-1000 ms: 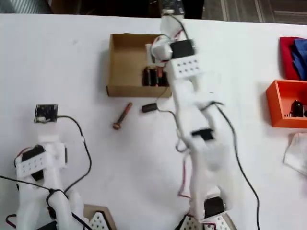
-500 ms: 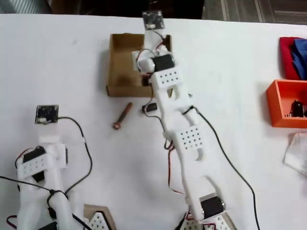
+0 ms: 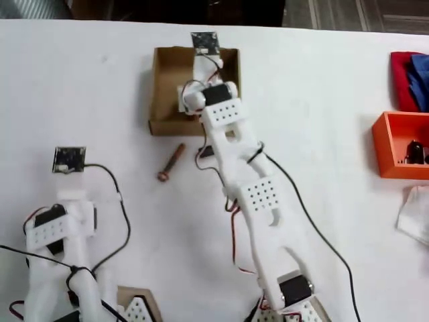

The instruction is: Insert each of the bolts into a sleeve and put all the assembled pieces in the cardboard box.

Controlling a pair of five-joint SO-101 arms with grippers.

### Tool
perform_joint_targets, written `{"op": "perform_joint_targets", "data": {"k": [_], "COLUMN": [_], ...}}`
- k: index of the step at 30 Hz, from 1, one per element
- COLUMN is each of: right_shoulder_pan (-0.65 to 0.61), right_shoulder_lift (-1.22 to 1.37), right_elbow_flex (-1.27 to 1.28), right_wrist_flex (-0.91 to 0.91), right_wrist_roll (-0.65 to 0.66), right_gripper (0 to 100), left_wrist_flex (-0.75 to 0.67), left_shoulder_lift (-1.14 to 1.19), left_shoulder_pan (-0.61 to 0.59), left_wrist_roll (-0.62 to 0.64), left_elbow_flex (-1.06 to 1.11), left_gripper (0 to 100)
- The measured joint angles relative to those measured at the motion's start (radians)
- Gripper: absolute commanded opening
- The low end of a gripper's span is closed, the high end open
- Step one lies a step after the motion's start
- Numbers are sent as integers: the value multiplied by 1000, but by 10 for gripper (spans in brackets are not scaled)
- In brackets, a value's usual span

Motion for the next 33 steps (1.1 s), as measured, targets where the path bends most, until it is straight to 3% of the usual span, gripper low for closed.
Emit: {"op": "perform_joint_targets", "data": {"k": [19, 24, 33], "right_shoulder_pan": [-6, -6, -8], "right_shoulder_lift": [29, 29, 28], "right_elbow_flex": [31, 31, -14], "right_wrist_flex": [-11, -11, 3], "right_wrist_roll": [-3, -3, -6], "right_gripper": [25, 129, 137], "left_wrist_flex": [0, 0, 0], "left_shoulder_lift": [0, 0, 0], "left_shoulder_pan": [5, 5, 5], "left_wrist_roll": [0, 0, 0], "left_elbow_flex": [0, 0, 0], "left_gripper": [24, 24, 24]}}
